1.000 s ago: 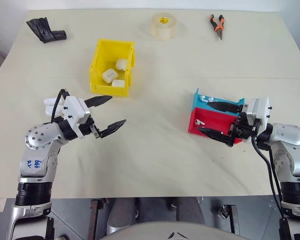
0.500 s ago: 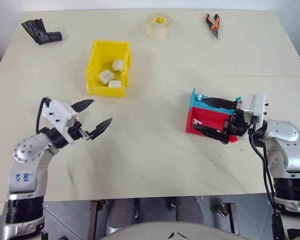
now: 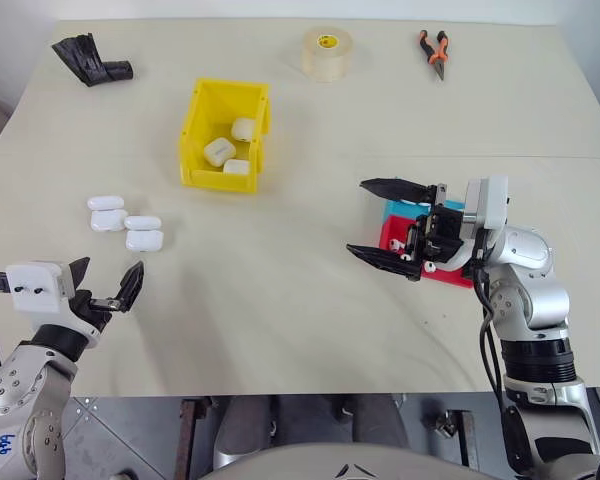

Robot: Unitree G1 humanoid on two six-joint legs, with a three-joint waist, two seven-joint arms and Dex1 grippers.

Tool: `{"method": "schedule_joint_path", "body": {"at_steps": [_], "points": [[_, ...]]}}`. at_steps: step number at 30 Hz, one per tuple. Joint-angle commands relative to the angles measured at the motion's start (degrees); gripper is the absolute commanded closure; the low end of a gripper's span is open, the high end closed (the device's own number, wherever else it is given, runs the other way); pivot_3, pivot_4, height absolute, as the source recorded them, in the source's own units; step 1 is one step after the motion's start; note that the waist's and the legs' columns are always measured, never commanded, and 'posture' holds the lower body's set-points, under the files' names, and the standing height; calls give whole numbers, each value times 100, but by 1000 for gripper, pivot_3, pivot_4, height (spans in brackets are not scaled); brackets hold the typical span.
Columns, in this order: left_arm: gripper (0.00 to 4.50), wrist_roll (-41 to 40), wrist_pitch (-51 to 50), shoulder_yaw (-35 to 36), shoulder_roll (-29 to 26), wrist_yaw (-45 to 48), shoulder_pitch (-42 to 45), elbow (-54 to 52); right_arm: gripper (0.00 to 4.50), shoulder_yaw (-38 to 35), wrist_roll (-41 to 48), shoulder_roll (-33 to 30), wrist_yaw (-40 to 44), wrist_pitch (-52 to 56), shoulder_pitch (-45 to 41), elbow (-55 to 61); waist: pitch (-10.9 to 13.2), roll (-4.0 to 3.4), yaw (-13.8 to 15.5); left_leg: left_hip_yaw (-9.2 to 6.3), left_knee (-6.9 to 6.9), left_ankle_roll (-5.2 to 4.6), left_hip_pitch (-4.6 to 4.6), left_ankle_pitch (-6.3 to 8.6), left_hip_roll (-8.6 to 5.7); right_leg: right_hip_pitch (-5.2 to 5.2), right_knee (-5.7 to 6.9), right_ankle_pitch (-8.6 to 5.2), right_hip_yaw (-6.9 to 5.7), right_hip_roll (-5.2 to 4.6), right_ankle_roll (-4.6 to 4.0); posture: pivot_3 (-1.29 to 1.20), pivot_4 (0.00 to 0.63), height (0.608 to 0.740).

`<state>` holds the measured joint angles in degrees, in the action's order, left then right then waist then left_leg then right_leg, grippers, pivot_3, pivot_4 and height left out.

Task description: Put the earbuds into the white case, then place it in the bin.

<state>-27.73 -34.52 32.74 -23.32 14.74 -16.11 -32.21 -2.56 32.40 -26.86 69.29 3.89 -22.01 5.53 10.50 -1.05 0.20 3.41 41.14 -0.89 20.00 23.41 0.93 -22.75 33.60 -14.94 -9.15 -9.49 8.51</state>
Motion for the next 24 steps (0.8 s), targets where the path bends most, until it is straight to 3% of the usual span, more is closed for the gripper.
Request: {"method": "schedule_joint_path", "body": {"at_steps": [1, 6, 9, 14, 24], "points": [[9, -326, -408, 131, -145, -160, 217, -392, 0, -46, 147, -18, -5, 20, -65, 175, 0, 0, -1, 0, 0, 0, 0, 0, 0, 0, 0, 0, 0, 0, 0, 0, 150, 740], [9, -760, -1839, 248, -576, -672, 860, -522, 0, -82, 149, -218, 94, 151, -41, 148, 0, 0, -13, -1, 0, 0, -1, 0, 0, 0, 2, 0, 0, 0, -1, 0, 150, 740], [9, -887, -3539, 221, -1075, -1111, 1813, -256, 0, -124, 279, -497, 221, 502, -105, 128, 0, 1, -1, 0, 0, 0, -6, 0, -3, 2, 10, -1, 4, 0, -1, 0, 150, 740], [9, -772, -5640, 138, -1258, -1387, 3490, 286, 0, -121, 437, -834, 456, 891, -124, 192, -2, 6, -24, 7, -9, 2, -16, -1, -3, 5, 8, -1, 7, 3, -1, 0, 150, 740], [9, -760, -5798, -485, -1404, -1645, 4087, 1140, 0, -232, 610, -1033, 432, 1230, 187, 643, 0, 13, -29, 23, -25, 8, -34, -2, 0, 4, 6, -4, 18, 7, -7, 0, 150, 740]]}}
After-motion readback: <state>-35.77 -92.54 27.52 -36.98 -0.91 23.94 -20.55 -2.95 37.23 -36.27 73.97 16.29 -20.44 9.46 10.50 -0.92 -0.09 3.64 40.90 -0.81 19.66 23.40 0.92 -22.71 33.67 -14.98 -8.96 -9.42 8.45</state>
